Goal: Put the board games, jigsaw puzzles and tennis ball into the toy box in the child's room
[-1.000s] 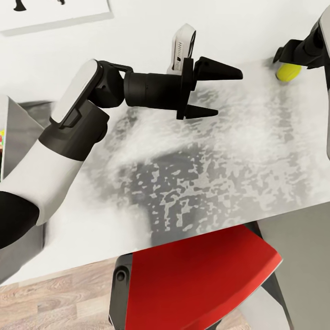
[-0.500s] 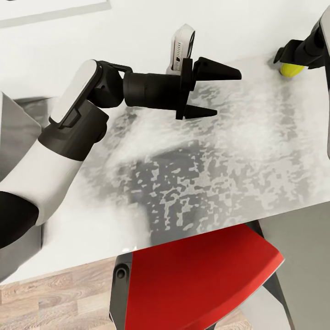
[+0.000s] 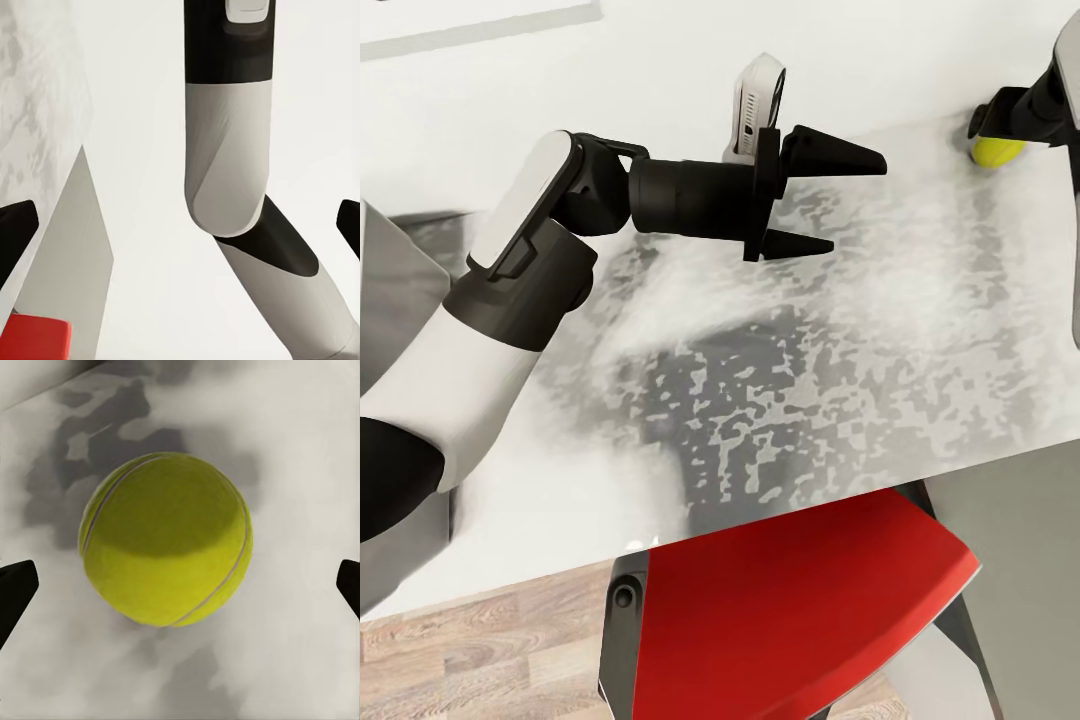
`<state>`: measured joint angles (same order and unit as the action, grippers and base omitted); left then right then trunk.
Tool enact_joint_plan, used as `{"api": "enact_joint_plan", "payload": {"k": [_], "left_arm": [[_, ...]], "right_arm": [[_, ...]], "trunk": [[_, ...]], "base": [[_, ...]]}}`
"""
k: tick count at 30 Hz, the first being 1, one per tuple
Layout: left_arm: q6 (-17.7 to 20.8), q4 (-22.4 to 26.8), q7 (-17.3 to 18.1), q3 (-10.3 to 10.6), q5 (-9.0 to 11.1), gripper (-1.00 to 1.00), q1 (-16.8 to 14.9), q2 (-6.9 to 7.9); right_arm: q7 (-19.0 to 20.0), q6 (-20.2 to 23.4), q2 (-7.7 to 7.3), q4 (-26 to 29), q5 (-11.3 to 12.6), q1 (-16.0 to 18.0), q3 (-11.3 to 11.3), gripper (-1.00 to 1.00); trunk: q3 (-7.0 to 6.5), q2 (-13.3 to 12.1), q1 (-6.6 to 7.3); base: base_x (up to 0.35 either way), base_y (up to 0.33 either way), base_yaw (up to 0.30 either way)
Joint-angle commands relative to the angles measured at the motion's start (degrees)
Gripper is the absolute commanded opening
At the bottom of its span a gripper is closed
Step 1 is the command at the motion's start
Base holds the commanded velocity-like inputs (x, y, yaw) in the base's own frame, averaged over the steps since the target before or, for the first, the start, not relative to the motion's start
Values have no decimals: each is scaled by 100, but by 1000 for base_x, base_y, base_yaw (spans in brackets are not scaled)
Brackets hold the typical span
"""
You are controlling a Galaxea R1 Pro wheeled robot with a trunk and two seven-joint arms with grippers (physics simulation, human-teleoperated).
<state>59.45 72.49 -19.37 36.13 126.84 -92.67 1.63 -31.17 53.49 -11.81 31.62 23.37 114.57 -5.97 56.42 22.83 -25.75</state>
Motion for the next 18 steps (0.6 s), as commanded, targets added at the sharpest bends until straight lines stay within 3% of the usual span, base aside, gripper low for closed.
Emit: {"api": "enact_joint_plan", "payload": {"k": [1, 18], "left_arm": [[-4, 2, -49, 8, 60, 100, -5, 4], [-4, 2, -49, 7, 60, 100, -5, 4]], "right_arm": [[-49, 19, -4, 2, 58, 4, -45, 100], [-56, 4, 66, 2, 45, 4, -45, 100]], "trunk": [[6, 9, -4], [6, 9, -4]], "base": [[0, 0, 0], [0, 0, 0]]}}
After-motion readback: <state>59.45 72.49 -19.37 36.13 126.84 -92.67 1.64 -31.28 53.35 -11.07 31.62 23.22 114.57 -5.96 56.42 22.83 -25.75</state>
